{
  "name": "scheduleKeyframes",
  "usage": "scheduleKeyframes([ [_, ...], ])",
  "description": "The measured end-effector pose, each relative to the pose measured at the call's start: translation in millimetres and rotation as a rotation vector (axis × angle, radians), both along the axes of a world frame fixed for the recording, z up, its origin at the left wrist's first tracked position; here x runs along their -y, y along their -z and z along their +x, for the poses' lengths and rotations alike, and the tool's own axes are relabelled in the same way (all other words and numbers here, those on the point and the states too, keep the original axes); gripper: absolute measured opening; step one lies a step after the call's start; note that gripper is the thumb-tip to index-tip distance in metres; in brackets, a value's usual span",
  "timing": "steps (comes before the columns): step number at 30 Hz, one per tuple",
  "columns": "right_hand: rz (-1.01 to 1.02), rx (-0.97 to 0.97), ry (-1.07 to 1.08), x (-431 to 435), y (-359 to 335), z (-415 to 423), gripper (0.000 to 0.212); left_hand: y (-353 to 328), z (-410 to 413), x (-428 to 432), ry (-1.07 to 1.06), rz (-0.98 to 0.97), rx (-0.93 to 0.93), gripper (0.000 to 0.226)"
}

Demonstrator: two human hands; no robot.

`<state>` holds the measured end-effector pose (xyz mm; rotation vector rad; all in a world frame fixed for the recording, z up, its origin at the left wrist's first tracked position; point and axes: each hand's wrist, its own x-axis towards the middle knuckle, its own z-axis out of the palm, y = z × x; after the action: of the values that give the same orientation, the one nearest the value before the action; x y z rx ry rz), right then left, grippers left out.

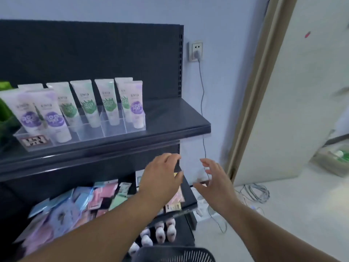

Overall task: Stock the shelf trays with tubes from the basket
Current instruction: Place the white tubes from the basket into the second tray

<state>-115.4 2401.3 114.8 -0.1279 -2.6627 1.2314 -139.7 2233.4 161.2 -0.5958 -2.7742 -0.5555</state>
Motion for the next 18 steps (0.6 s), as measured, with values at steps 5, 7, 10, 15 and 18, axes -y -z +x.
scheduleKeyframes([
  [5, 0.046, 0.136, -0.026, -18.7, 66.7, 33.9, 0.064, 77.8, 35.1, -6.2, -0.063, -0.051, 0.191, 0.041],
  [7, 0.062, 0.208, -0.039, -20.1, 90.8, 44.9, 0.064, 107.3, 45.5, -2.3, -0.089, -0.074, 0.265, 0.042],
  [10, 0.092, 0.308, -0.059, -19.2, 130.2, 54.9, 0.066, 152.8, 53.9, 9.4, -0.138, -0.106, 0.362, 0.041],
  [15, 0.213, 0.533, -0.087, -7.2, 210.3, 68.8, 0.074, 242.1, 66.0, 35.2, -0.193, -0.154, 0.536, 0.042],
  [18, 0.297, 0.648, -0.105, 4.0, 264.1, 78.3, 0.077, 299.0, 73.0, 48.9, -0.209, -0.177, 0.598, 0.046],
])
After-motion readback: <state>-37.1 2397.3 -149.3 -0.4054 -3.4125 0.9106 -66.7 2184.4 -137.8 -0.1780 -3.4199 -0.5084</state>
